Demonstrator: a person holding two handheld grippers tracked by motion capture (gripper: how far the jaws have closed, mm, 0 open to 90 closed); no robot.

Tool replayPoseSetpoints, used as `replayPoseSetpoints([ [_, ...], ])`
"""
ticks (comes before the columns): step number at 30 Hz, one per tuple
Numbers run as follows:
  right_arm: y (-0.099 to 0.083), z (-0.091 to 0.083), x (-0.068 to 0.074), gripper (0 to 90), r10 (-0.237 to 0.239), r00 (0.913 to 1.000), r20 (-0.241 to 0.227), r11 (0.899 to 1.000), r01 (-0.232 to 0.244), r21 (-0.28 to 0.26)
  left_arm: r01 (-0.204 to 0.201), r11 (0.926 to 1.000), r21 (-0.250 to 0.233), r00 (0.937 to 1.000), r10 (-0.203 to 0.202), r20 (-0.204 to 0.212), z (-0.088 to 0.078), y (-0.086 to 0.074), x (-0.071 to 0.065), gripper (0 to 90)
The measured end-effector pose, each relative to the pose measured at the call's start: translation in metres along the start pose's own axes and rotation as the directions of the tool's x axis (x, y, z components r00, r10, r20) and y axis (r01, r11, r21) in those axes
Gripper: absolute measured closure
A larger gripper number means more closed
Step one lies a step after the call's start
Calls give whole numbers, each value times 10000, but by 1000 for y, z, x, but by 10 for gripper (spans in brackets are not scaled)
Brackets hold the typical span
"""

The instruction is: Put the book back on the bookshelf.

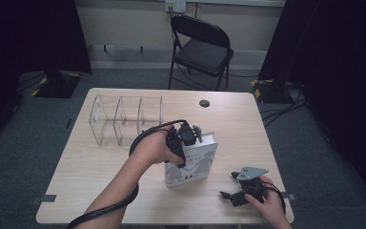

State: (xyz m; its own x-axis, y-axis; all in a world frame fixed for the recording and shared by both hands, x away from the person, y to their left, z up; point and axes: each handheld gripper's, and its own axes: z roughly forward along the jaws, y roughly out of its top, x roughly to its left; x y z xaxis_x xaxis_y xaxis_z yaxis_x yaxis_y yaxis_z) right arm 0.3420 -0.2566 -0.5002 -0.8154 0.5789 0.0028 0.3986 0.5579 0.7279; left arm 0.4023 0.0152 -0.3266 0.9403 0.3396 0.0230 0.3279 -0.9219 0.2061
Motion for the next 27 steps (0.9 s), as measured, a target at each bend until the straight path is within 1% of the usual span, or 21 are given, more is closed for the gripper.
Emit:
replayPoseSetpoints([
  [2, 0, 0, 0, 110, -50, 10000, -17, 10000, 50, -1, -56, 9999, 104, 10000, 57, -58, 0, 1, 0, 409],
  [3, 0, 0, 0, 110, -61, 10000, -39, 10000, 61, 3, 25, 9999, 144, 10000, -25, -7, 0, 1, -2, 412],
  [5, 0, 0, 1, 110, -59, 10000, -47, 10000, 59, 1, -119, 9997, 215, 9999, 120, -88, 0, 1, -4, 422],
  [7, 0, 0, 1, 110, -58, 10000, -47, 10000, 58, 2, -83, 9998, 167, 9999, 85, -116, 0, 1, -5, 428],
  [9, 0, 0, 1, 109, -60, 10000, -51, 10000, 60, -1, -158, 9998, 73, 9999, 159, -56, 0, 0, -6, 441],
  [10, 0, 0, 1, 109, -63, 10000, -53, 10000, 63, -1, -218, 9997, 118, 9998, 219, -38, -1, 0, -7, 447],
  [11, 0, 0, 1, 109, -61, 10000, -55, 10000, 61, 2, -166, 9998, 88, 9998, 165, 66, -1, 0, -7, 455],
  [12, 0, 0, 1, 109, -62, 10000, -52, 10000, 62, 1, 119, 9999, -118, 9991, -114, 420, -2, -1, -6, 463],
  [13, 0, 0, 1, 109, -63, 10000, -54, 10000, 63, -2, 219, 9996, -196, 9988, -211, 432, -3, -2, -6, 480],
  [14, 0, 0, 1, 109, -62, 10000, -51, 10000, 62, 1, 170, 9996, -215, 9995, -164, 267, -6, -2, -5, 497],
  [15, 0, 0, 1, 110, -62, 10000, -57, 10000, 62, 5, 343, 9991, -238, 9991, -337, 260, -6, -3, -5, 508],
  [17, 0, 0, 1, 109, -61, 10000, -58, 10000, 61, 5, 561, 9983, -163, 9983, -558, 193, -6, -2, -7, 511],
  [19, 0, 0, 1, 110, -61, 10000, -56, 10000, 61, 5, 520, 9985, -180, 9986, -517, 127, -7, -2, -8, 513],
  [23, 0, 0, 1, 109, -60, 10000, -56, 10000, 60, 5, 925, 9957, -3, 9956, -925, 145, -8, -3, -10, 520],
  [24, 0, 0, 1, 109, -59, 10000, -58, 10000, 59, 1, 866, 9962, 10, 9961, -866, 142, -8, -3, -10, 520],
  [26, 0, 0, 1, 110, -76, 10000, -56, 10000, 76, -3, 913, 9958, 105, 9957, -914, 152, -10, -4, -10, 521],
  [27, 0, 0, 1, 109, -66, 10000, -58, 10000, 66, 0, 1095, 9939, 95, 9938, -1097, 162, -10, -4, -11, 522],
])
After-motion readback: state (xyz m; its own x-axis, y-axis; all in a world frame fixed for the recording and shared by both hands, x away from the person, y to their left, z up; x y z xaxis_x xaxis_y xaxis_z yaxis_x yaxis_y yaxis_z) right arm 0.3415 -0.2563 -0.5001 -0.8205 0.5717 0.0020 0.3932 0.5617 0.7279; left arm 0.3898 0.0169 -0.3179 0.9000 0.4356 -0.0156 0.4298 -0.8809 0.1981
